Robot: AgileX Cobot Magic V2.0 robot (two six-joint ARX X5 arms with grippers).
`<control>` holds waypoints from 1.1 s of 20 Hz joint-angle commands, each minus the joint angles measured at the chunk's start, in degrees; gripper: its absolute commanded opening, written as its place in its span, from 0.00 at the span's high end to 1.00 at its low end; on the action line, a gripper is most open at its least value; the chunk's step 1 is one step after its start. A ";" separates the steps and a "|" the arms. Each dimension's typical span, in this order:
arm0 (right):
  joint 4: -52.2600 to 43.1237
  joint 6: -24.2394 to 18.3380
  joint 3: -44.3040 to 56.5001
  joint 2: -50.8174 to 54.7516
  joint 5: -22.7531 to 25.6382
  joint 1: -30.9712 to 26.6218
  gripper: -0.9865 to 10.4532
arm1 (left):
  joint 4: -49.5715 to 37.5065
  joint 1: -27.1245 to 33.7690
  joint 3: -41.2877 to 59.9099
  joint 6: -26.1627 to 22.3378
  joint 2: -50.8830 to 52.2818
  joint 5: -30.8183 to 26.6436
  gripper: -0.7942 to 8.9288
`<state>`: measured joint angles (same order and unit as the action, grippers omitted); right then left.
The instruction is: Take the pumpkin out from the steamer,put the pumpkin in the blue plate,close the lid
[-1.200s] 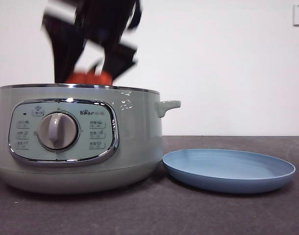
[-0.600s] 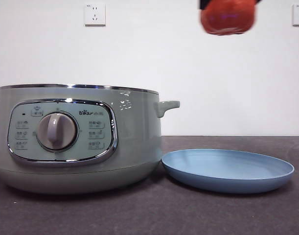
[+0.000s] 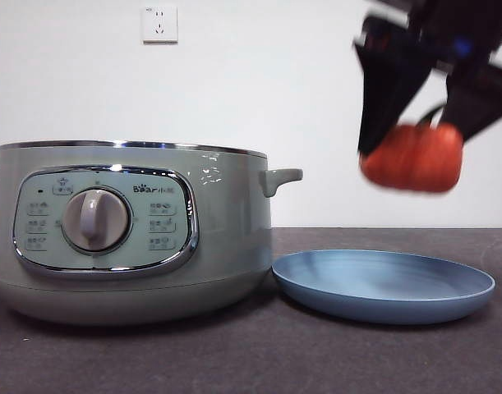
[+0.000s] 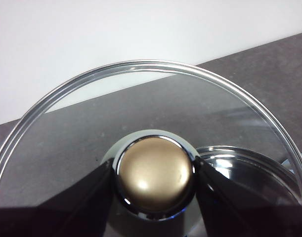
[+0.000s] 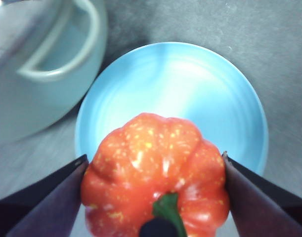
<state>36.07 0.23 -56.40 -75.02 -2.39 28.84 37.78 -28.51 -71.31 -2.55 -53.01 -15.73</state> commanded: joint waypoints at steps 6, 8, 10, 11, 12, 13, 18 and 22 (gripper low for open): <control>-8.17 0.98 2.10 -12.55 2.67 -0.46 0.91 | -3.02 -0.04 -0.52 -0.46 0.28 1.09 0.93; -8.46 0.96 2.10 -15.28 2.73 -0.66 0.91 | -3.02 -0.04 -0.52 -0.46 0.28 1.09 0.93; -8.55 1.31 2.10 -16.87 2.73 -0.66 0.74 | -2.99 -0.04 -0.52 -0.46 0.28 1.11 0.93; -8.55 1.86 2.10 -16.92 2.78 -0.66 0.59 | -2.99 -0.04 -0.52 -0.46 0.28 1.14 0.93; -8.59 1.95 2.10 -16.90 2.78 -0.66 0.45 | -2.99 -0.04 -0.52 -0.46 0.28 1.14 0.93; -8.57 2.60 2.10 -16.79 2.82 -0.66 0.38 | -2.97 -0.04 -0.52 -0.44 0.28 1.16 0.93; -7.39 3.39 1.90 -15.39 2.78 -0.66 0.37 | -2.84 -0.04 -0.52 -0.46 0.28 2.16 0.93; -5.16 3.76 1.88 -9.53 2.80 -0.66 0.37 | -2.08 -0.04 -0.52 -0.24 -0.48 7.30 0.93</control>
<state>31.03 3.27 -54.72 -85.14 0.23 28.16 37.95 -28.58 -71.31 -2.55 -53.76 -8.25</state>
